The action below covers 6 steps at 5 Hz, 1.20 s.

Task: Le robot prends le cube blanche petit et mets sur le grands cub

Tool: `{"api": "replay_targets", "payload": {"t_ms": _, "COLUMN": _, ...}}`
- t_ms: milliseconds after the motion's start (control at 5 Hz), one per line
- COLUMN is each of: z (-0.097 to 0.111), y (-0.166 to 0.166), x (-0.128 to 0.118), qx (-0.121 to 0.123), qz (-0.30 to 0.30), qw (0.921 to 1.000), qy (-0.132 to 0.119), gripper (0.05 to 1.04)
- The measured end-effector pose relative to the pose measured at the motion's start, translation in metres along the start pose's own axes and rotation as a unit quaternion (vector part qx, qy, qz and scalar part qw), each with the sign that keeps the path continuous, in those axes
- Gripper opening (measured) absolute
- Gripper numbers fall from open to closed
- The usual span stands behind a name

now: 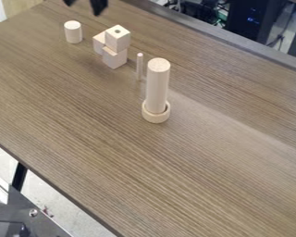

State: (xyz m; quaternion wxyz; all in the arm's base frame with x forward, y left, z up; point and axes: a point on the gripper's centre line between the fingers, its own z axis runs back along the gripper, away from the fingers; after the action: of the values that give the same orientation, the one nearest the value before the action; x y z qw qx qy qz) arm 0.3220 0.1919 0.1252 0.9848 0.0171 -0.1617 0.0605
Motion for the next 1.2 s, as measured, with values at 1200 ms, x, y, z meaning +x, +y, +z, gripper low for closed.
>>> {"api": "replay_targets", "payload": {"t_ms": 1200, "z": -0.073, "y": 0.072, "x": 0.005, "qx": 0.029, "qz": 0.022, "qw": 0.9948, "qy": 0.095, "gripper": 0.999}}
